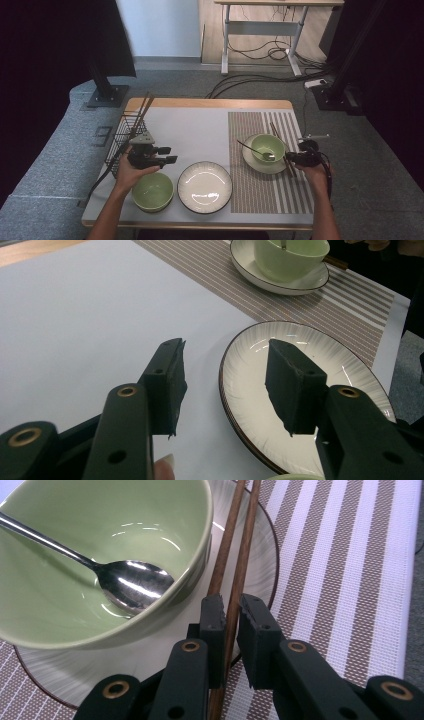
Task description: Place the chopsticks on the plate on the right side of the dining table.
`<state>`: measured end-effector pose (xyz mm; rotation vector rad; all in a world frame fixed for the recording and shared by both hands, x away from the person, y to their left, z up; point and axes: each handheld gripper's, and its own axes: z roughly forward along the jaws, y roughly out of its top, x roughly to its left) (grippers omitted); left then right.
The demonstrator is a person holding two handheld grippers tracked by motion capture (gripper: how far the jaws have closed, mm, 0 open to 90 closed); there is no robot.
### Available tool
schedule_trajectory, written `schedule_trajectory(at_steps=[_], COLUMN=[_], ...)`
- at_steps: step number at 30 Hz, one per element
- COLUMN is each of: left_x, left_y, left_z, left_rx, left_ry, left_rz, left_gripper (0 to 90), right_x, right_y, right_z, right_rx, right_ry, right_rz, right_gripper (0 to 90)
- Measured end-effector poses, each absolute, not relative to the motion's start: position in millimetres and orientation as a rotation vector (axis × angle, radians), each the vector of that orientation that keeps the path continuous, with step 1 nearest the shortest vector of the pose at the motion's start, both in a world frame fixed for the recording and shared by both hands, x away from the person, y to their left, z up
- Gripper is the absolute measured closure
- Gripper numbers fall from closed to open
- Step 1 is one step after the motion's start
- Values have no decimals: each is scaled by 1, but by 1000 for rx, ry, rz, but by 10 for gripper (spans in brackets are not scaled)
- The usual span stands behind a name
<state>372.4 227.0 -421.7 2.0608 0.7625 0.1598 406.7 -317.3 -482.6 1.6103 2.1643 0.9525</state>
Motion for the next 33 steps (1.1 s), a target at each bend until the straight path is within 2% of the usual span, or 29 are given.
schedule_trajectory(at_steps=[15, 33], left_x=[372, 372], left_y=[227, 226], left_z=[-421, -421], left_rx=[2061, 2065], left_ry=[760, 756], left_rz=[158, 154], left_gripper=[502, 503], right_x=[402, 393], right_y=[-319, -310], right_z=[-479, -479], right_rx=[1588, 1471], right_ry=[2166, 2245], right_rz=[974, 916], right_gripper=[781, 646])
